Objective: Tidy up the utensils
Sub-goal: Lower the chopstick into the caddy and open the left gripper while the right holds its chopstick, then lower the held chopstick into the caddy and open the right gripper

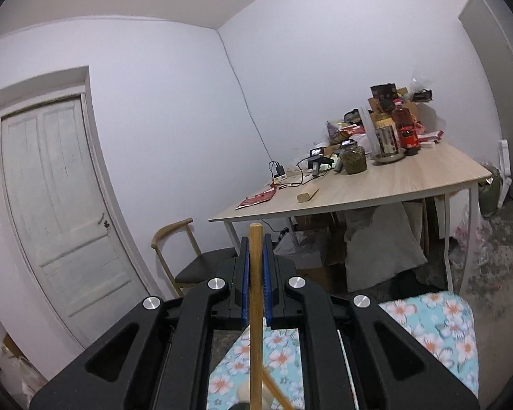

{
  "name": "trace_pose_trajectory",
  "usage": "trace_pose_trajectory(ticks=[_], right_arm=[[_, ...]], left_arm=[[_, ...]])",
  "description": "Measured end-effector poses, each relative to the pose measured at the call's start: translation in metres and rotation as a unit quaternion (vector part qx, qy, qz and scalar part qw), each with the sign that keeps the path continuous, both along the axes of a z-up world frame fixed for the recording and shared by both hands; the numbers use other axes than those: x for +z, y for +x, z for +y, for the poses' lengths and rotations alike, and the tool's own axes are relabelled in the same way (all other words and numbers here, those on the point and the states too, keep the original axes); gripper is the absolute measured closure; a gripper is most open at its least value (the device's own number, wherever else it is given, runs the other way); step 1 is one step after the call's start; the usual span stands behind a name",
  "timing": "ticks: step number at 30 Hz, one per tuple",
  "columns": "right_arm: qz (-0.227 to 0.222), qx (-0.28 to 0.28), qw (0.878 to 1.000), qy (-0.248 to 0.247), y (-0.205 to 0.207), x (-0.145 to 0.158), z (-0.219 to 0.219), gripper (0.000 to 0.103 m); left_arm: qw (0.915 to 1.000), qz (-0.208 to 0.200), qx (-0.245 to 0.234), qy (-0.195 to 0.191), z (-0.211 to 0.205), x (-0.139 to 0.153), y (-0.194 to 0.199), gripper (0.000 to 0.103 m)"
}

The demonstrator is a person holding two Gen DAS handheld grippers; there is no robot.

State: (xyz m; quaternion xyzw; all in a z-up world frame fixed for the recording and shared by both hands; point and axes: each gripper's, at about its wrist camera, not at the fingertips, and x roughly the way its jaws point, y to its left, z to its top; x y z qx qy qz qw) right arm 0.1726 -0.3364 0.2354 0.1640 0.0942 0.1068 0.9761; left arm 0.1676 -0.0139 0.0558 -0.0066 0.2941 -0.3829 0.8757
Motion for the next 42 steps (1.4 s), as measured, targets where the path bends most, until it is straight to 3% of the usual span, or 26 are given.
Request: trace_pose_trajectory(ticks=[4, 10, 14, 17, 24, 30, 32, 33, 34, 37, 42], right_arm=[[0.0, -0.005, 0.999, -0.034, 0.021, -0.015, 0.011, 0.096], [0.02, -0.014, 0.996, -0.081, 0.033, -0.06, 0.022, 0.096], [0.056, -0.002, 0.994, -0.096, 0.034, -0.084, 0.025, 0.095], [0.057, -0.006, 0.993, -0.1, 0.028, -0.089, 0.022, 0.095], [0.059, -0.006, 0.994, -0.09, 0.026, -0.078, 0.017, 0.098], [0.088, 0.016, 0.995, -0.052, -0.024, -0.074, 0.012, 0.097], [0.112, 0.023, 0.993, -0.028, -0.046, -0.083, 0.003, 0.091], [0.13, 0.024, 0.991, -0.012, -0.057, -0.092, -0.003, 0.082], [0.16, 0.028, 0.987, 0.015, -0.071, -0.107, -0.01, 0.075], [0.255, 0.033, 0.964, 0.069, -0.095, -0.157, -0.02, 0.069], [0.43, 0.022, 0.898, 0.089, -0.109, -0.266, -0.006, 0.068]], left_arm=[[0.9999, 0.0, 0.002, 0.01, 0.001, -0.006, -0.004, 0.034], [0.9999, 0.009, -0.001, 0.009, 0.001, -0.012, -0.004, 0.034], [0.9999, 0.012, -0.003, 0.008, 0.0, -0.013, -0.001, 0.034], [0.9999, 0.015, -0.002, 0.003, 0.0, -0.015, -0.001, 0.034], [0.9999, 0.017, 0.003, -0.002, 0.003, -0.016, -0.003, 0.034], [0.9997, 0.025, 0.006, -0.003, 0.006, -0.02, -0.003, 0.034], [0.9996, 0.026, 0.006, -0.001, 0.006, -0.022, -0.002, 0.034], [0.9996, 0.028, 0.005, -0.002, 0.006, -0.023, -0.001, 0.034], [0.9995, 0.03, 0.005, -0.002, 0.007, -0.024, 0.0, 0.034], [0.9993, 0.036, 0.005, -0.003, 0.007, -0.027, 0.002, 0.034], [0.999, 0.044, 0.002, -0.003, 0.002, -0.03, 0.003, 0.034]])
